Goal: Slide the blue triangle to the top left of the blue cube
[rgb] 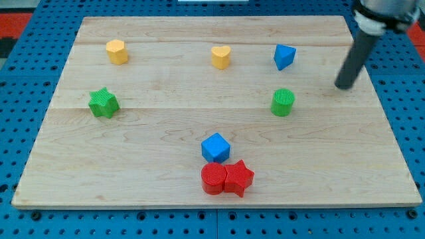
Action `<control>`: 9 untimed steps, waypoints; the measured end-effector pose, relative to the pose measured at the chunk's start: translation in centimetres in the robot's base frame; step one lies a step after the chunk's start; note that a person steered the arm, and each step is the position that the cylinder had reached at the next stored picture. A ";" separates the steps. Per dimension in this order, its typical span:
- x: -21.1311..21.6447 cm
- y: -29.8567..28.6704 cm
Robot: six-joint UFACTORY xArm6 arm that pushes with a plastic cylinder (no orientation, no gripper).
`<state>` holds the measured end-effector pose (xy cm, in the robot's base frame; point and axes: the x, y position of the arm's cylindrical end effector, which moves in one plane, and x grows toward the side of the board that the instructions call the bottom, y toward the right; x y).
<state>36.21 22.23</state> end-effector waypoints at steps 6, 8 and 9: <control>-6.4 -8.9; -6.4 -10.2; -0.2 -12.9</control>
<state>36.00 9.28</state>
